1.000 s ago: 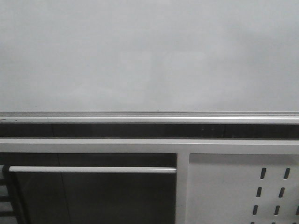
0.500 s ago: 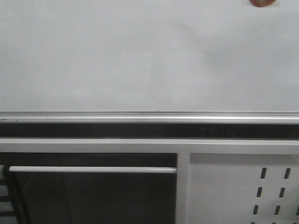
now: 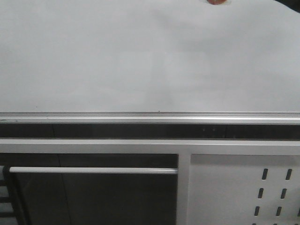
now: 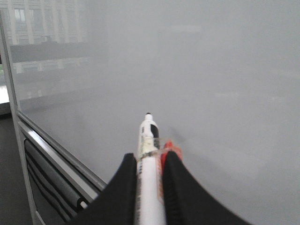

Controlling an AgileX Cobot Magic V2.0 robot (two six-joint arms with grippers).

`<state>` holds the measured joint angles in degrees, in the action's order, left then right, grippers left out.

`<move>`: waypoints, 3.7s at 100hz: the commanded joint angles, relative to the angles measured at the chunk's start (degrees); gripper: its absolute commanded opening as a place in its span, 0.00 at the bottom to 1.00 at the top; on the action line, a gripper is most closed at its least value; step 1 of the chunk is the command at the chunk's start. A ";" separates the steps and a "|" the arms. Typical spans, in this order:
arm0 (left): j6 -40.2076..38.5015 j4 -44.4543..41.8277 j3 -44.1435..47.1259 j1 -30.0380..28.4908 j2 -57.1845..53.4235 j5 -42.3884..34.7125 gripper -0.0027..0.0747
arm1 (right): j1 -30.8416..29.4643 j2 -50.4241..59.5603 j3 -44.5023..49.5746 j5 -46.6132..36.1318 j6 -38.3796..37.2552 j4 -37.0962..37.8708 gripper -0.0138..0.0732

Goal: Write number 1 on whiteboard

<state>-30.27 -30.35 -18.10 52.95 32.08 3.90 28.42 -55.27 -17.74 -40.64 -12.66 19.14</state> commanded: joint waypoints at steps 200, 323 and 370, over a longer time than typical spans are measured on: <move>-0.46 -1.08 -1.51 0.10 -0.07 -5.64 0.01 | -0.40 -15.93 -4.05 -2.21 9.72 -11.39 0.10; -0.23 -7.29 -1.51 0.10 -0.07 -6.07 0.01 | 10.77 1.62 7.00 8.42 9.31 -17.64 0.10; -0.20 -35.94 -1.63 0.10 0.72 -6.27 0.06 | 17.81 1.39 -16.43 46.38 9.31 -19.14 0.10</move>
<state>-30.27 -61.87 -17.85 52.95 32.08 0.00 44.27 -52.77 -28.80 3.85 -3.56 1.15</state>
